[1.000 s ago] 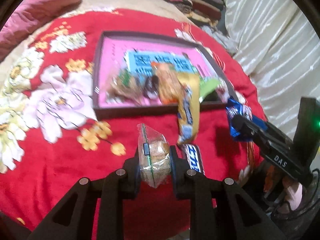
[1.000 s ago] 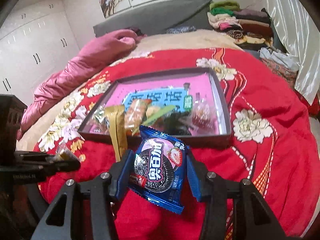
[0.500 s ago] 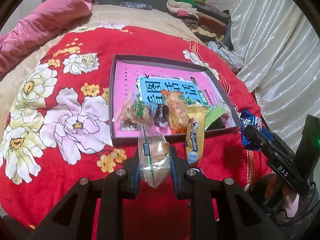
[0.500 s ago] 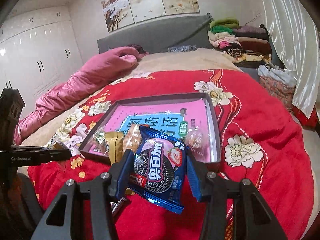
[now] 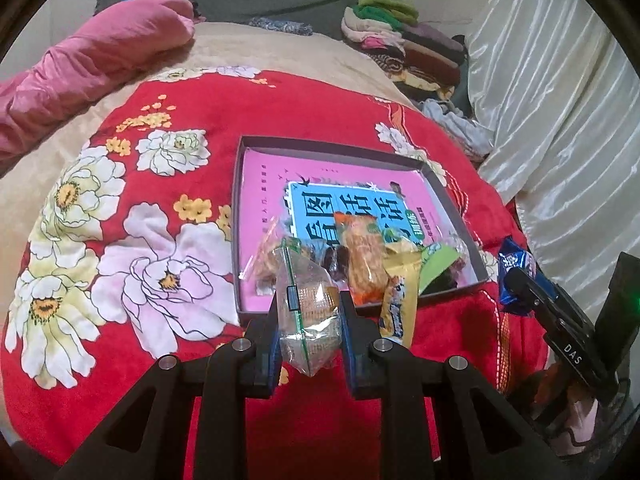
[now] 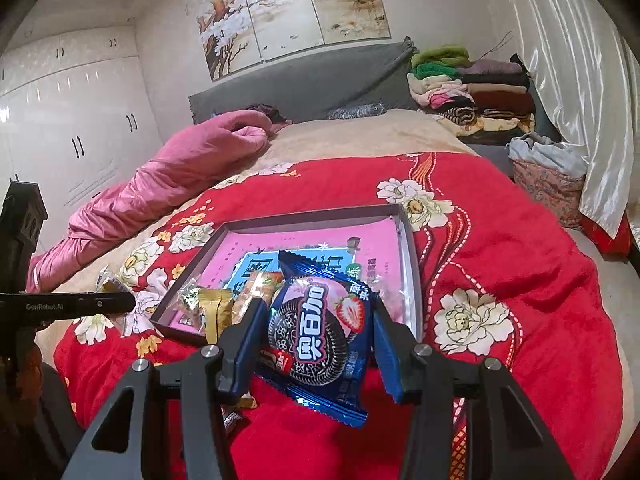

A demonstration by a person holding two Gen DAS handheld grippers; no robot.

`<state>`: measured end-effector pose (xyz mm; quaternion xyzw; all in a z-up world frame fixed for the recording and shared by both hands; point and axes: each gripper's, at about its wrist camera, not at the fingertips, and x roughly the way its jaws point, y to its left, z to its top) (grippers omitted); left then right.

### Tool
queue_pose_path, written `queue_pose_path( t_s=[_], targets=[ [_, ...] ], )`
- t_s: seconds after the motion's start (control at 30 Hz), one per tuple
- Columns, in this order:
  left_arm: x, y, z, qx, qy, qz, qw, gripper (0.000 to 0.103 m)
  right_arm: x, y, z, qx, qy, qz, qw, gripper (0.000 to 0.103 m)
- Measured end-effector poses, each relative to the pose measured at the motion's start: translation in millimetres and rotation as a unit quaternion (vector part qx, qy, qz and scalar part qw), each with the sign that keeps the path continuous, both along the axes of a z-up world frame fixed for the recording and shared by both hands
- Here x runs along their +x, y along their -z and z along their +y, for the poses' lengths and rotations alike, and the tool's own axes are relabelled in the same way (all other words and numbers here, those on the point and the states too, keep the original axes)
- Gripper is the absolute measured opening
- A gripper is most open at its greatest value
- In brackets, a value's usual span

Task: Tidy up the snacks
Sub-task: 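Carry the cake with the left tool while the right tool carries the cookie packet over the tray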

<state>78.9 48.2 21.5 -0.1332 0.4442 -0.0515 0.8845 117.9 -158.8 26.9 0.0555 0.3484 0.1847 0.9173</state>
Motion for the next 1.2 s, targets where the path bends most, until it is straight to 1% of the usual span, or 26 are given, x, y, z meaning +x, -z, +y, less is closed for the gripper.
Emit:
queue_pose_path(
  t_s=[0.23,0.4,0.63,0.97,1.2],
  targets=[
    [10,5,3,-0.004,-0.006,-0.001,1.0,0.024,3,0,-5,-0.006,0.011,-0.007,1.0,0.051],
    [19,16,-1,-0.012,-0.001,0.003,0.9999,0.024,10,1,-14,-0.009,0.027,-0.01,1.0,0.051],
    [31,32,-7,-0.006,0.006,0.016,0.9998,0.024,22,5,-24,-0.014,0.05,-0.011,0.999,0.051],
    [46,49,-15,-0.003,0.014,0.033,0.9993,0.024,36,20,-13,-0.037,0.04,-0.004,0.999,0.051],
    [52,50,-23,0.001,0.023,0.031,0.9993,0.025,50,33,1,-0.066,0.03,0.001,0.997,0.051]
  ],
)
